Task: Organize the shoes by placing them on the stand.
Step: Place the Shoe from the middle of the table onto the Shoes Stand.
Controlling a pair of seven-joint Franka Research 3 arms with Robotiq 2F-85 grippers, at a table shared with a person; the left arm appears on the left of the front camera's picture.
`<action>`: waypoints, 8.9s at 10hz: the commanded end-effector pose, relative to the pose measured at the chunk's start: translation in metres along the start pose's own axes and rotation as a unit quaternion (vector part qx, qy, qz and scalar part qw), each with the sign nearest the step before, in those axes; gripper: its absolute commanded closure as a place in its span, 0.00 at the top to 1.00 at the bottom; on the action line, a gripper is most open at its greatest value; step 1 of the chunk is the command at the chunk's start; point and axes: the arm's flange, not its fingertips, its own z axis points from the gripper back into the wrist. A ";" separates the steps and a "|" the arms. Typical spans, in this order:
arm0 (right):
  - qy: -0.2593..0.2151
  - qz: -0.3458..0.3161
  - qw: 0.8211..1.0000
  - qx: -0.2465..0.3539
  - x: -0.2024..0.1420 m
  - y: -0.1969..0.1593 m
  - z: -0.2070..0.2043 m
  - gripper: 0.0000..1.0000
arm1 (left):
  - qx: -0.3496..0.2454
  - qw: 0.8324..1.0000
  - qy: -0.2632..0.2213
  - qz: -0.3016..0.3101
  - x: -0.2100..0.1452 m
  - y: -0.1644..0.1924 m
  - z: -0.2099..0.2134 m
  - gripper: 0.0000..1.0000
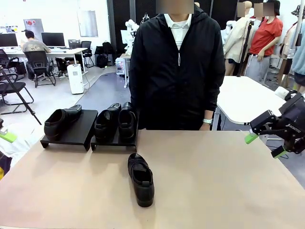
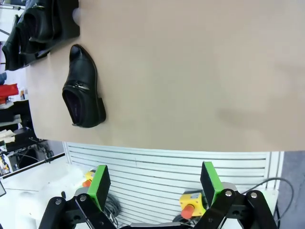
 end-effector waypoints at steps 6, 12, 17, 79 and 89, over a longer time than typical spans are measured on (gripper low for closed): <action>0.001 0.005 1.000 0.014 0.001 -0.002 0.003 1.00 | 0.065 0.997 0.021 -0.025 -0.013 -0.071 -0.049 1.00; 0.001 0.005 1.000 0.014 0.001 -0.002 0.003 1.00 | 0.319 0.948 -0.015 0.012 -0.038 -0.258 -0.325 1.00; 0.001 0.005 1.000 0.014 0.001 -0.002 0.003 1.00 | 0.267 0.963 0.022 -0.019 -0.085 -0.260 -0.315 1.00; 0.001 0.005 1.000 0.014 0.001 -0.002 0.003 1.00 | 0.259 0.956 -0.134 -0.004 0.311 0.016 -0.160 0.00; 0.001 0.005 1.000 0.014 0.001 -0.002 0.003 1.00 | 0.270 0.952 -0.146 -0.018 0.290 -0.008 -0.141 1.00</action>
